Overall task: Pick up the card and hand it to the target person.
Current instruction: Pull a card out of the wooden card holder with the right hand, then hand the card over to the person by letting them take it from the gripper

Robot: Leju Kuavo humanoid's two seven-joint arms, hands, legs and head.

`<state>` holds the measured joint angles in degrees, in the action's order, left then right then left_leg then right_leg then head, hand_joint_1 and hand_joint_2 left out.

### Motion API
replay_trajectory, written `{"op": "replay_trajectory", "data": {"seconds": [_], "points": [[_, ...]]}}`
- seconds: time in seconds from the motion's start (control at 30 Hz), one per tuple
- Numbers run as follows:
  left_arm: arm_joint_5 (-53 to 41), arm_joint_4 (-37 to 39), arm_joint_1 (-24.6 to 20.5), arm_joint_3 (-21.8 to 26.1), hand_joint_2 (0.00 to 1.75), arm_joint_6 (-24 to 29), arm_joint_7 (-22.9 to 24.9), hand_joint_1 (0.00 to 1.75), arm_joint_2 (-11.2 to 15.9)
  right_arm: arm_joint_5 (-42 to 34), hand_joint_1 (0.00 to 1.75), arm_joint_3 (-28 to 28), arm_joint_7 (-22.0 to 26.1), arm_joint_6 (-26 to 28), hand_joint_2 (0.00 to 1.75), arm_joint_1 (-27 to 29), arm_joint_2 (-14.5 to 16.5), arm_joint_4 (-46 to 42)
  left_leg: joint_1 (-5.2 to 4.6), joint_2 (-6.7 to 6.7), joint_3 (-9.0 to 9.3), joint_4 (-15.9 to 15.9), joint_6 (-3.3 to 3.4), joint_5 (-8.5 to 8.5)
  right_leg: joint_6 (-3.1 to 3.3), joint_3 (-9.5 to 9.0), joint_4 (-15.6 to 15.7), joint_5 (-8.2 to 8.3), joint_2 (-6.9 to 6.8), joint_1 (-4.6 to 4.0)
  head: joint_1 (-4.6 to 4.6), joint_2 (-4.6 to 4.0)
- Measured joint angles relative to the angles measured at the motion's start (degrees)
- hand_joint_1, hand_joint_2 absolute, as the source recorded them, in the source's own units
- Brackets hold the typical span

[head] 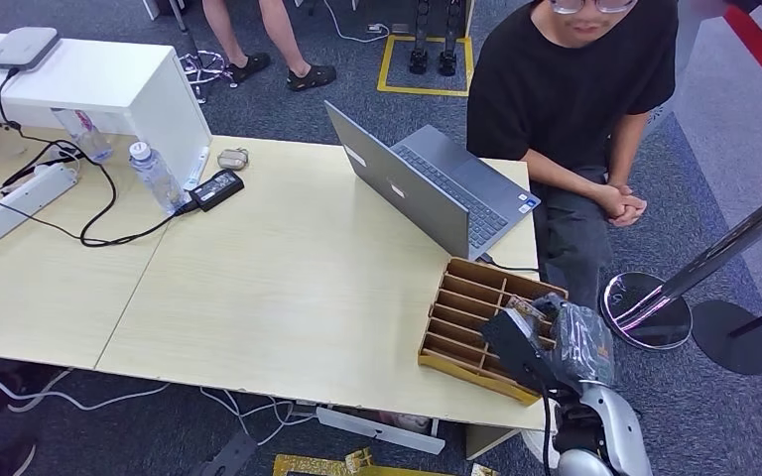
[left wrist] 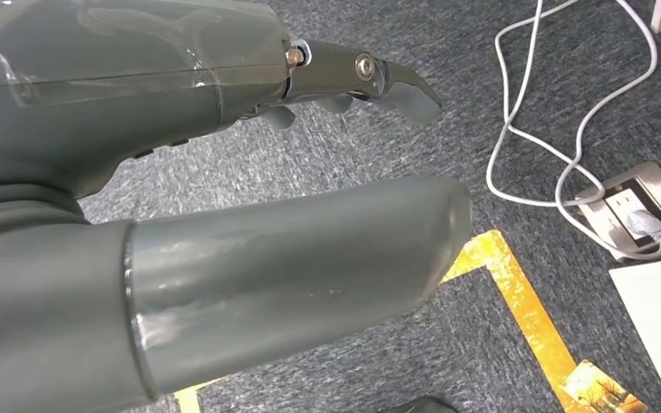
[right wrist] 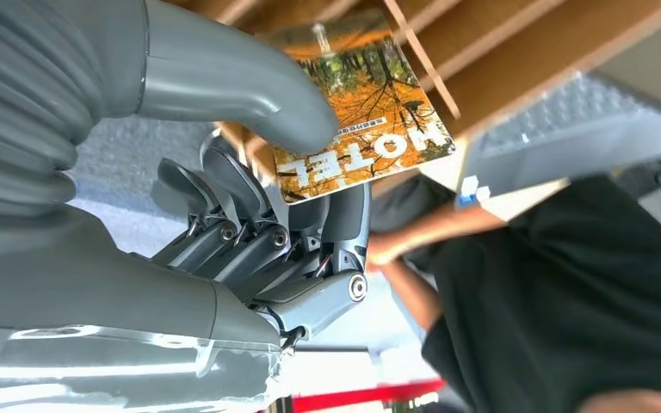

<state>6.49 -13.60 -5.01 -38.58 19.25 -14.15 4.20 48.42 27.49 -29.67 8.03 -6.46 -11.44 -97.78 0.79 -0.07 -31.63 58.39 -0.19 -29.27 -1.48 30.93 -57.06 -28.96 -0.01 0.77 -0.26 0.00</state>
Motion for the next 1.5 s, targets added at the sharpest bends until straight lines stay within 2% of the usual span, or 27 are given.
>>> {"op": "replay_trajectory", "data": {"seconds": [0.2, 0.6, 0.93, 1.17, 1.5], "points": [[0.05, 0.00, 0.01, 0.01, 0.00, 0.01, 0.15, 0.00, 0.00, 3.21, 1.50, -0.02, -2.48, -1.45, 1.75, -0.50, -1.68, -5.81, -0.01, 0.00, 0.00, 0.00, 0.00, 0.00, 0.00, 0.00, 0.00, 0.00, 0.00, 0.01, 0.01, 0.00], [-0.33, 0.00, 0.02, -0.01, 0.00, -0.05, 0.03, 0.00, -0.01, 8.03, 1.60, -1.07, -6.73, -4.46, 1.75, -3.99, -4.78, -13.01, -0.01, 0.00, 0.00, 0.01, 0.00, 0.00, -0.01, 0.00, 0.00, 0.01, 0.00, 0.01, 0.01, 0.00], [-1.26, 0.00, 0.02, -0.02, 0.00, -0.19, -0.26, 0.00, -0.10, 11.13, 1.70, -3.44, -7.84, -6.08, 1.75, -7.98, -5.99, -12.81, -0.01, -0.01, -0.02, 0.01, 0.00, 0.00, -0.01, 0.01, 0.00, 0.00, 0.00, 0.01, 0.02, 0.00], [-1.90, 0.00, -0.10, -0.05, 0.00, -0.80, 0.20, 0.00, -0.33, 13.85, 1.68, -4.95, -7.86, -6.49, 1.75, -10.41, -6.28, -10.49, -0.01, -0.02, -0.02, 0.01, 0.00, 0.00, -0.01, 0.01, 0.00, 0.00, 0.00, 0.01, 0.01, 0.00], [-2.49, -0.01, -0.32, -0.14, 0.00, -1.19, 0.42, 0.00, -0.77, 16.69, 1.69, -7.05, -6.02, -3.17, 1.75, -11.44, -6.17, -5.70, -0.01, -0.05, -0.04, 0.01, 0.00, 0.00, -0.01, 0.01, 0.00, 0.00, -0.01, 0.01, 0.00, 0.00]]}}
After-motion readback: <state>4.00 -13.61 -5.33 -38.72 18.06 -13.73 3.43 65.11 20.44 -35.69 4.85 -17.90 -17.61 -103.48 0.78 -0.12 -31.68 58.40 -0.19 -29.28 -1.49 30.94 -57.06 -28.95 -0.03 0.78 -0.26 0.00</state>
